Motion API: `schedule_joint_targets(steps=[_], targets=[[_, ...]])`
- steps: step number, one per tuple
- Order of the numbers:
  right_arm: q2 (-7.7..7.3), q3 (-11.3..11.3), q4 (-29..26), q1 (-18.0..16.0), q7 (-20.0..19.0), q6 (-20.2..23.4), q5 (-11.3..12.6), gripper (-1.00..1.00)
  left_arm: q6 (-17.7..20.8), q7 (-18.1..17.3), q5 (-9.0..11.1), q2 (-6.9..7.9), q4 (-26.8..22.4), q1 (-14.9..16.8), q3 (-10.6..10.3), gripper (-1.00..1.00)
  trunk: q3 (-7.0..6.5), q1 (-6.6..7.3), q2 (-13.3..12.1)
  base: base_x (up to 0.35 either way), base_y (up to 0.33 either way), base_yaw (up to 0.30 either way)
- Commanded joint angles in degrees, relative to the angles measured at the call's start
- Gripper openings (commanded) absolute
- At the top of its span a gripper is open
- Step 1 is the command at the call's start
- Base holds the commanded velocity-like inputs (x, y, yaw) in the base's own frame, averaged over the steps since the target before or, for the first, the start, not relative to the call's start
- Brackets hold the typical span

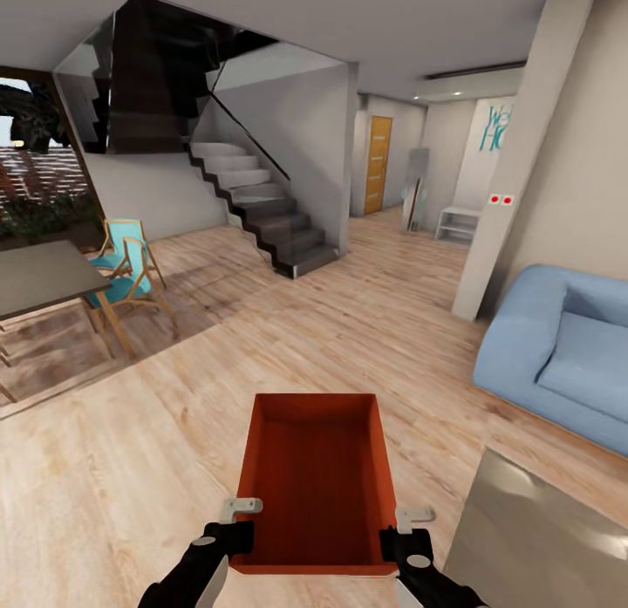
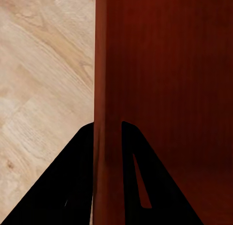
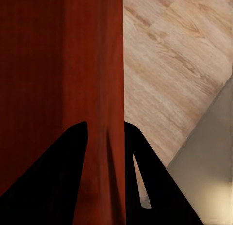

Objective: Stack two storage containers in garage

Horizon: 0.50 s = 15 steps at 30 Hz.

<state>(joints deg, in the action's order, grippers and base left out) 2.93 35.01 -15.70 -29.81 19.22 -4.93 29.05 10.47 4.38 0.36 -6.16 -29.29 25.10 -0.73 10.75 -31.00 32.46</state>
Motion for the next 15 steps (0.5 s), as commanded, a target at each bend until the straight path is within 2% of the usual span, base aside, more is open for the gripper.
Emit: schedule_joint_targets(steps=[1,15], targets=[[-0.03,-0.03,1.28,-0.07,1.52,-0.43,1.80,-1.00,0.34,0.53,-0.44,0.00,-0.32,0.03,-0.33,-1.00,0.09,-0.05,0.08,0.323,0.000,0.000],[-0.03,-0.03,1.28,-0.06,1.52,-0.43,1.80,-1.00,0.34,0.45,-0.44,0.35,-0.32,0.03,-0.33,-1.00,0.09,-0.05,0.08,0.323,0.000,0.000]])
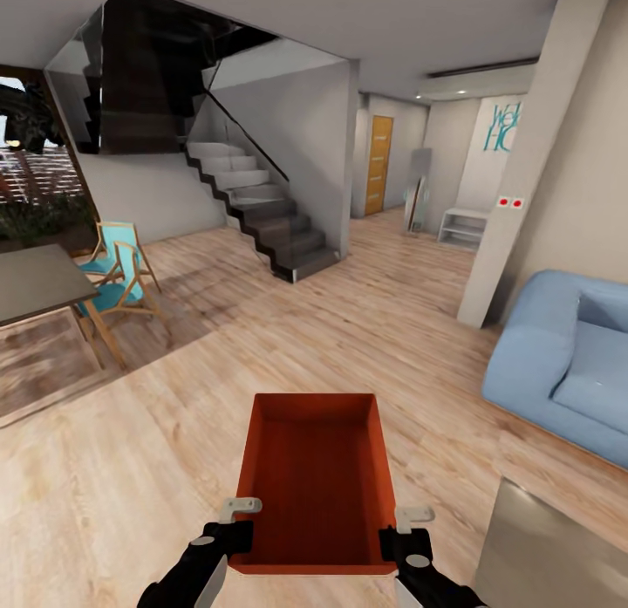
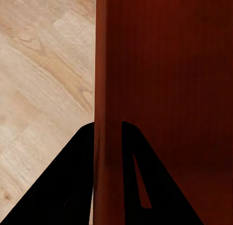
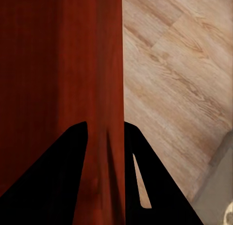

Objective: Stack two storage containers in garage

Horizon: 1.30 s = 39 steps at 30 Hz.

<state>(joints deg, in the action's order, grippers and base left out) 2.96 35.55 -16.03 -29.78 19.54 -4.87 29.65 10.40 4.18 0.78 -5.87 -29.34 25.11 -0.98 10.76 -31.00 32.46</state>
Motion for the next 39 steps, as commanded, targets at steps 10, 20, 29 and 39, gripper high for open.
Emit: schedule_joint_targets(steps=[10,20,29,39], targets=[[-0.06,-0.57,1.61,-0.10,1.20,-0.49,1.20,-1.00,0.41,0.65,-0.87,0.07,-0.28,0.01,-0.07,-1.00,0.09,-0.05,0.08,0.323,0.000,0.000],[-0.06,-0.57,1.61,-0.09,1.20,-0.49,1.20,-1.00,0.41,0.65,-0.87,0.07,-0.20,0.02,-0.07,-1.00,0.09,-0.05,0.08,0.323,0.000,0.000],[-0.06,-0.57,1.61,-0.10,1.23,-0.54,1.23,-1.00,0.46,0.65,-0.87,0.07,-0.20,0.01,-0.07,-1.00,0.09,-0.05,0.08,0.323,0.000,-0.055],[-0.06,-0.57,1.61,-0.10,1.21,-0.52,1.28,-1.00,0.49,0.63,-0.87,0.06,-0.20,0.01,-0.07,-1.00,0.09,-0.05,0.08,0.323,0.000,-0.272]])
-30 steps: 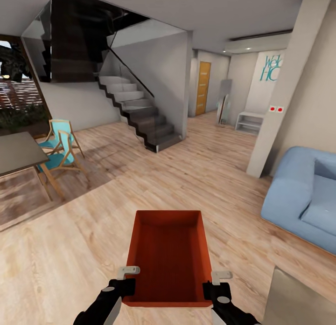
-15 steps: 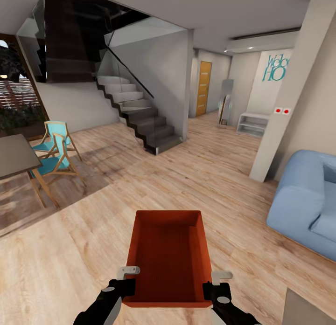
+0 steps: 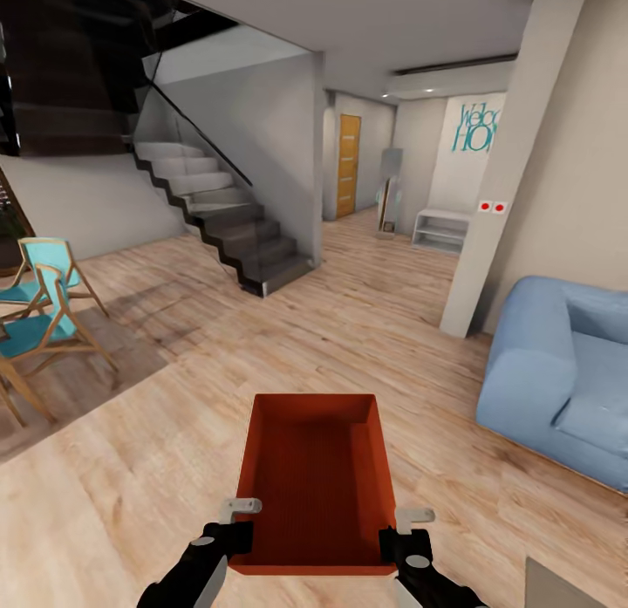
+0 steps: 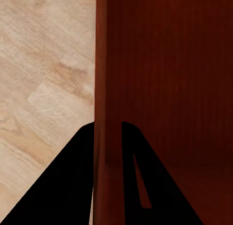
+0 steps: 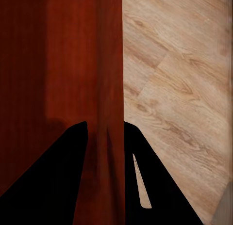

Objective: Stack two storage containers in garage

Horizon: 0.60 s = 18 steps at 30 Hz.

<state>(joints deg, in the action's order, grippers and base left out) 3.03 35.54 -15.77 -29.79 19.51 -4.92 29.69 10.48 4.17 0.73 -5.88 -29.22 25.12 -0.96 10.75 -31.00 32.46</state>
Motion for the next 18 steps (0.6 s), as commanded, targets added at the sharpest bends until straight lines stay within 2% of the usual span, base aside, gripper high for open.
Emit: schedule_joint_targets(steps=[1,8,18], targets=[[-0.13,-0.56,1.36,-0.10,1.24,-0.46,1.25,-1.00,0.42,0.64,-0.82,0.07,-0.31,0.01,-0.10,-1.00,0.09,-0.05,0.08,0.323,0.000,-0.286],[-0.13,-0.56,1.36,-0.10,1.24,-0.44,1.25,-1.00,0.42,0.63,-0.82,0.08,-0.31,0.01,-0.10,-1.00,0.09,-0.05,0.08,0.323,0.000,-0.282],[-0.13,-0.56,1.36,-0.10,1.24,-0.44,1.24,-1.00,0.42,0.58,-0.82,0.08,-0.31,0.00,-0.10,-1.00,0.09,-0.05,0.08,0.323,0.000,-0.016]])
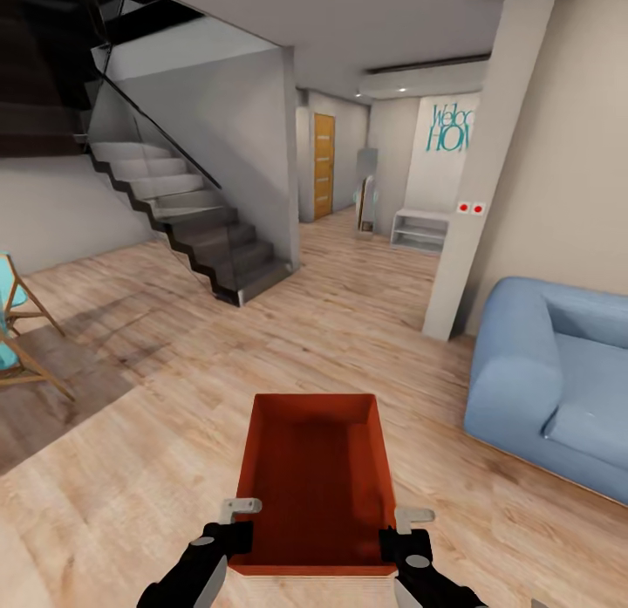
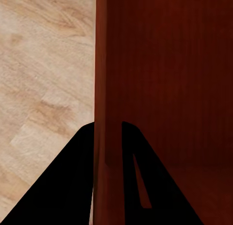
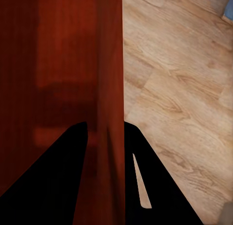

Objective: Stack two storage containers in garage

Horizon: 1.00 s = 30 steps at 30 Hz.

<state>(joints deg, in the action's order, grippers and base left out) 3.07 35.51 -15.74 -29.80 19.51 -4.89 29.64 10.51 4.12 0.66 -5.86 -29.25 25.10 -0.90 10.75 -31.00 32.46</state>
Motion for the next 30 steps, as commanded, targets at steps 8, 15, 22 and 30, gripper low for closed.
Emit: schedule_joint_targets(steps=[8,15,22,30], targets=[[-0.19,-0.53,1.33,-0.09,1.24,-0.38,1.29,-1.00,0.39,0.62,-0.75,0.06,-0.28,0.04,-0.15,-1.00,0.09,-0.05,0.08,0.323,0.000,0.000],[-0.17,-0.53,1.33,-0.08,1.24,-0.46,1.29,-1.00,0.39,0.62,-0.75,0.06,-0.28,0.02,-0.15,-1.00,0.09,-0.05,0.08,0.323,0.000,0.000],[-0.17,-0.53,1.33,-0.08,1.24,-0.39,1.28,-1.00,0.39,0.62,-0.75,0.06,-0.28,0.04,-0.15,-1.00,0.09,-0.05,0.08,0.323,0.000,0.000],[-0.17,-0.53,1.33,-0.09,1.24,-0.44,1.27,-1.00,0.39,0.62,-0.75,0.06,-0.28,0.04,-0.15,-1.00,0.09,-0.05,0.08,0.323,0.000,0.000]])
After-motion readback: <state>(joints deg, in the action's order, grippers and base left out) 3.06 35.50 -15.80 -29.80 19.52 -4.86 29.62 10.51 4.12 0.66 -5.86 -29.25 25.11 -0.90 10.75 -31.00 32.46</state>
